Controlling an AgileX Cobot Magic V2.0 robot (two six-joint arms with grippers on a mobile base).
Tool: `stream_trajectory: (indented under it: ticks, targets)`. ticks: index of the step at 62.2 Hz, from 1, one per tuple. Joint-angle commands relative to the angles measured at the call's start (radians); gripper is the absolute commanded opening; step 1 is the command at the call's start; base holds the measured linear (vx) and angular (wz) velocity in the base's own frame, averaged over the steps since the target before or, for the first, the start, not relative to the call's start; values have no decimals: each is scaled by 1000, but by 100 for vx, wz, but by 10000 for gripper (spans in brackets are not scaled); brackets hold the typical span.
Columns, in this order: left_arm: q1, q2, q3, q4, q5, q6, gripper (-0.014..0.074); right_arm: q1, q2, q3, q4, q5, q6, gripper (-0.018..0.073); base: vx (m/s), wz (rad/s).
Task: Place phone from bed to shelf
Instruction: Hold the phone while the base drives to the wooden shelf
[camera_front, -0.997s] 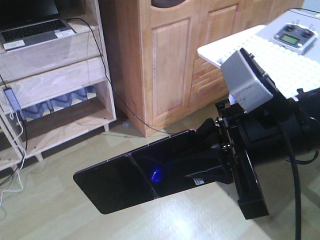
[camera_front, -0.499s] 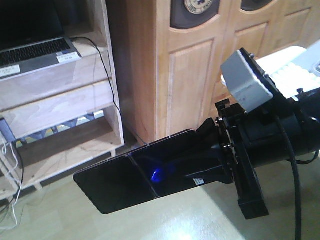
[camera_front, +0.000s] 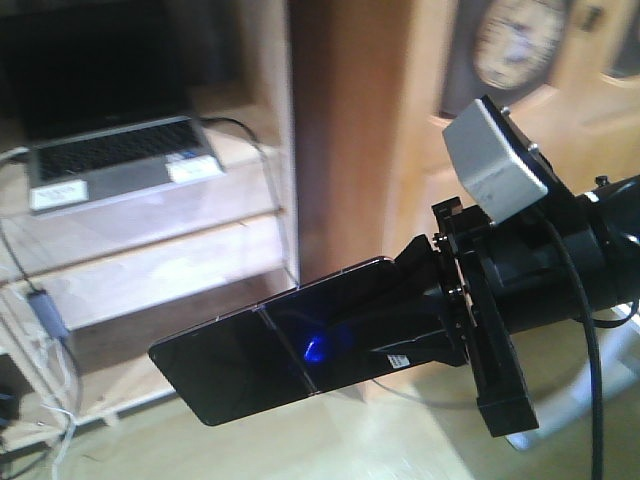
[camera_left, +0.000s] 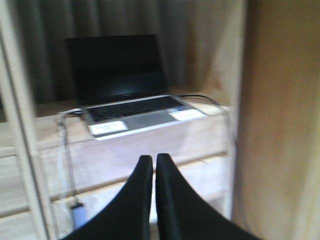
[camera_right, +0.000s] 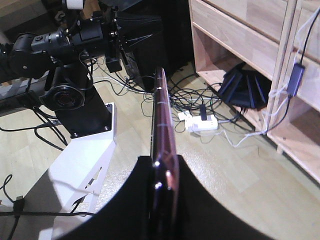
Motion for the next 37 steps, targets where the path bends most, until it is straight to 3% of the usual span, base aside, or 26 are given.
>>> stream_trajectory:
  ticks: [1,37]
  targets:
    - [3,-7,-25,-10,-72,-9,1,-3,-26,-28,89,65,-6,-2,40,42]
    - [3,-7,-25,-10,-72,-9,1,-3,-26,-28,89,65,-6,-2,35,49]
